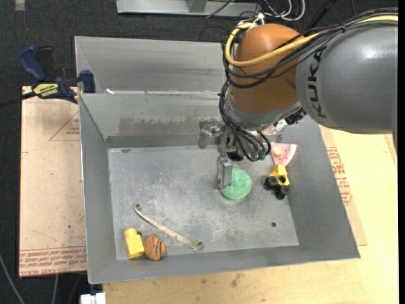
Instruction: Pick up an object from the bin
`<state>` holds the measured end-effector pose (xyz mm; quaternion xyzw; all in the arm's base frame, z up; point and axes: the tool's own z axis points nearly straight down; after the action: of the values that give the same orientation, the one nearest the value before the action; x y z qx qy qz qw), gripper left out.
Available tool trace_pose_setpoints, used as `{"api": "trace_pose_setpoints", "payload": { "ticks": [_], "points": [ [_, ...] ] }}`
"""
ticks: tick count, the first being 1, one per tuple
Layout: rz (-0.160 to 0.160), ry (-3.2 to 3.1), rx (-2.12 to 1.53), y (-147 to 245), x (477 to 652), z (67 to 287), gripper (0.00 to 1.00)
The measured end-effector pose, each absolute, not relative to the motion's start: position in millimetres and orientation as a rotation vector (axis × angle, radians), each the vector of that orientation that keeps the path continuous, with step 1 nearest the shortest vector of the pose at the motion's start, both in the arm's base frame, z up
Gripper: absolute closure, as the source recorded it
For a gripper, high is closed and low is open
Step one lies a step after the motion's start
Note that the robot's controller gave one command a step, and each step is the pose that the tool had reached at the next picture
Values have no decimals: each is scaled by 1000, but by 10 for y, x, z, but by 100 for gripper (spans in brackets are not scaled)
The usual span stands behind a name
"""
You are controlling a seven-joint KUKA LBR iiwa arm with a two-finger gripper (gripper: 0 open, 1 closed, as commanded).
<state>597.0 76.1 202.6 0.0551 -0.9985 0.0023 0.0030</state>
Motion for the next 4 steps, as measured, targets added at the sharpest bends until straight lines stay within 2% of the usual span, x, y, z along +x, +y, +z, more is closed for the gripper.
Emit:
{"api": "trace_pose_setpoints", "payload": {
  "ticks": [1, 2, 3, 4],
  "points": [
    [-7, -3139, 284, 911, 5869, 2124, 0],
    [-3, -3134, 292, 339, 6223, 1818, 0],
    [5, -3131, 243, 320, 6219, 2034, 0],
    [-5, -3131, 358, 133, 5787, 1724, 0]
  ]
}}
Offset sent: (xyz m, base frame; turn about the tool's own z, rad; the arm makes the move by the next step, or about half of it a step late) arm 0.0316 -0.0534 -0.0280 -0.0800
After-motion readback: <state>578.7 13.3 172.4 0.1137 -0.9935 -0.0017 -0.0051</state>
